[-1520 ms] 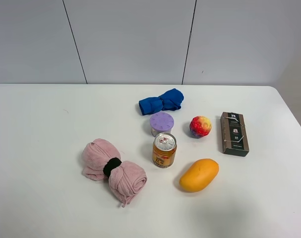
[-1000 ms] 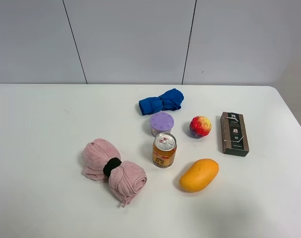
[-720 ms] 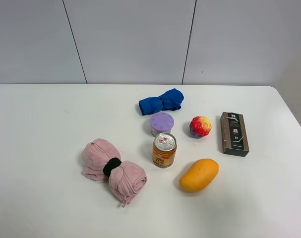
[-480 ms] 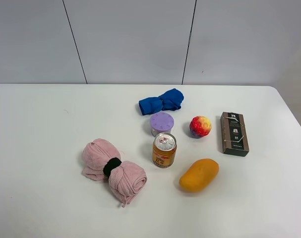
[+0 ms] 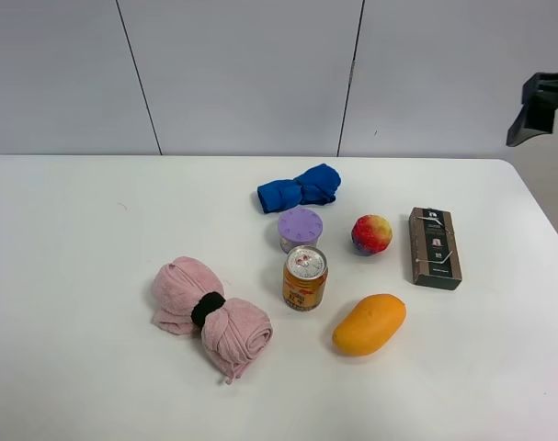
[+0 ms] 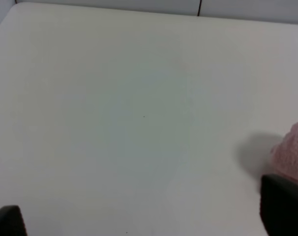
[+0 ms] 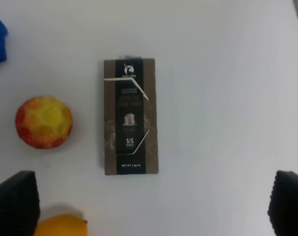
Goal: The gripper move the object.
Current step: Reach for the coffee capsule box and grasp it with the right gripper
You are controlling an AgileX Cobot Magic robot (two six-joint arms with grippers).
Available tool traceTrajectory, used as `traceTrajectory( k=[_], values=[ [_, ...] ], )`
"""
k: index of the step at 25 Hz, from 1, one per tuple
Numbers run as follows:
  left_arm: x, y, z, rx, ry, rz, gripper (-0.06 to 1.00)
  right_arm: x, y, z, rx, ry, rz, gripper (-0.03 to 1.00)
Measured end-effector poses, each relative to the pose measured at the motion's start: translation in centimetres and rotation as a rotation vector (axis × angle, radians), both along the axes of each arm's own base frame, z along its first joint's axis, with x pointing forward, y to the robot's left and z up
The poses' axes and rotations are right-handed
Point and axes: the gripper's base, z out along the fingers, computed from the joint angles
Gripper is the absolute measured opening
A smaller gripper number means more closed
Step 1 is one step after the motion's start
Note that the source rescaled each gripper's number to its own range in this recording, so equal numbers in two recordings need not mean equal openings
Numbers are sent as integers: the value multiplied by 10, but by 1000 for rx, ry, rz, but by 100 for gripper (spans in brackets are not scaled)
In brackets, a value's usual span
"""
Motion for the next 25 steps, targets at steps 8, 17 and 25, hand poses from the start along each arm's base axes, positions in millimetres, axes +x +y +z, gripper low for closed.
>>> traceTrajectory(
  k=[8,17,25],
  values=[
    [0,0,0,0,0,0,100,59,8,-70,34,162,3,80],
    [0,0,0,0,0,0,100,91,11,-129,38,275,-1,80],
    [0,0,0,1,0,0,100,104,12,-157,39,296,2,90]
  ],
)
